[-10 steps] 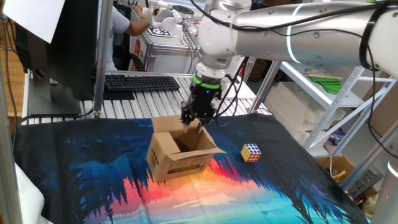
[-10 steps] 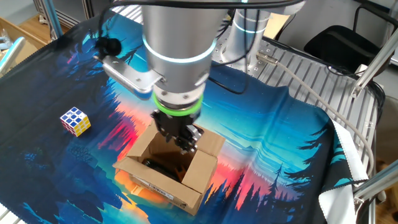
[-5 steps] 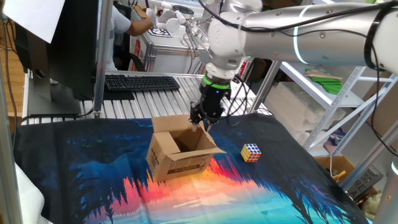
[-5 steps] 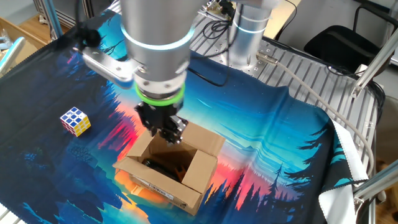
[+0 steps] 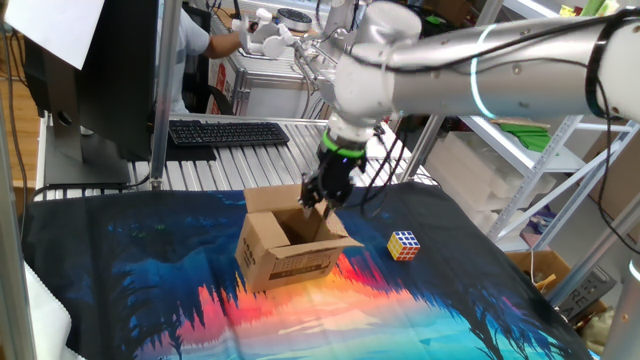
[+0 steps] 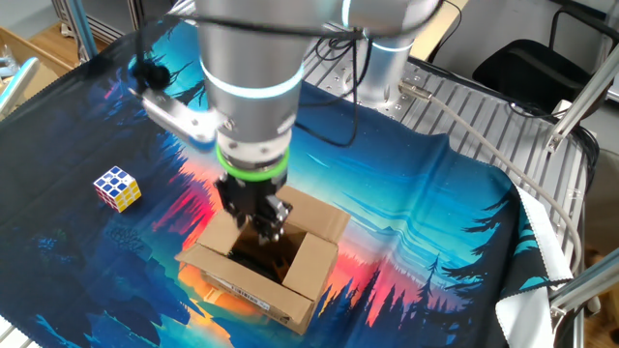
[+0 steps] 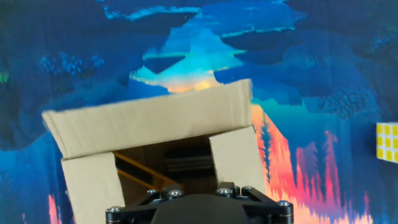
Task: Cover the box
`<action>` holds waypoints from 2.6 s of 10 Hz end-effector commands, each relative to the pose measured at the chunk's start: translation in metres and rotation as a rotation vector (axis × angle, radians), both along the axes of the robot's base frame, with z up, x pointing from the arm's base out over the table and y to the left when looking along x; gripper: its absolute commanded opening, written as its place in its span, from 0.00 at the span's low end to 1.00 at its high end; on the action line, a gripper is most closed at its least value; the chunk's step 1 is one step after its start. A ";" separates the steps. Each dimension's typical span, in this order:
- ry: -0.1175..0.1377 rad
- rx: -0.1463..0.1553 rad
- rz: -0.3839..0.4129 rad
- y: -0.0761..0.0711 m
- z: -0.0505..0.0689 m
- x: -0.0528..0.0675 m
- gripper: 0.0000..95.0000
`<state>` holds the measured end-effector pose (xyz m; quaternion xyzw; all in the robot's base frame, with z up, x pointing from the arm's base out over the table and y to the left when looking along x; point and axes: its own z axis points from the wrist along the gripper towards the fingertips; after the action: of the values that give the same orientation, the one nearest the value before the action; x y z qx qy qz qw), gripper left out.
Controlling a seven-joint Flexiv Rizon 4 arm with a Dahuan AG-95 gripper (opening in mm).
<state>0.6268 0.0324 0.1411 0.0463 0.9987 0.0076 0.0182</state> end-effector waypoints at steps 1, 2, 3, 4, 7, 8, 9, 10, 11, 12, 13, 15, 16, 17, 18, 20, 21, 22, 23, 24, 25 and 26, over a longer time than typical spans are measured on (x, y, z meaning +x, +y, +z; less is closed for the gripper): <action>0.002 0.010 0.015 -0.003 -0.014 0.001 0.40; 0.002 0.008 0.026 -0.007 -0.018 0.001 0.40; 0.004 0.008 0.030 -0.009 -0.019 0.001 0.40; 0.005 -0.003 0.033 -0.011 -0.020 0.001 0.40; 0.007 -0.033 0.051 -0.021 -0.020 0.001 0.40; 0.007 -0.033 0.055 -0.026 -0.020 0.001 0.40; 0.009 -0.041 0.055 -0.029 -0.017 0.001 0.40; 0.011 -0.058 0.055 -0.032 -0.011 0.000 0.40; 0.014 -0.065 0.054 -0.036 -0.008 0.000 0.40; 0.014 -0.064 0.054 -0.040 -0.011 -0.001 0.40; 0.011 -0.061 0.054 -0.045 -0.015 -0.001 0.40; 0.001 -0.044 0.048 -0.054 -0.030 -0.003 0.40; -0.004 -0.047 0.037 -0.054 -0.036 -0.004 0.40; -0.001 -0.049 0.025 -0.053 -0.038 -0.004 0.40; 0.012 -0.051 0.007 -0.051 -0.036 -0.003 0.40; 0.047 -0.051 -0.033 -0.041 -0.024 -0.001 0.40; 0.078 -0.047 -0.073 -0.030 -0.011 0.001 0.40; 0.093 -0.044 -0.098 -0.022 -0.002 0.001 0.40; 0.116 -0.050 -0.138 -0.007 0.015 -0.001 0.40; 0.128 -0.056 -0.163 0.003 0.028 -0.003 0.40; 0.131 -0.058 -0.196 0.012 0.040 -0.007 0.40; 0.130 -0.057 -0.234 0.018 0.048 -0.010 0.40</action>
<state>0.6196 0.0446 0.1808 0.1487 0.9875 -0.0262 -0.0460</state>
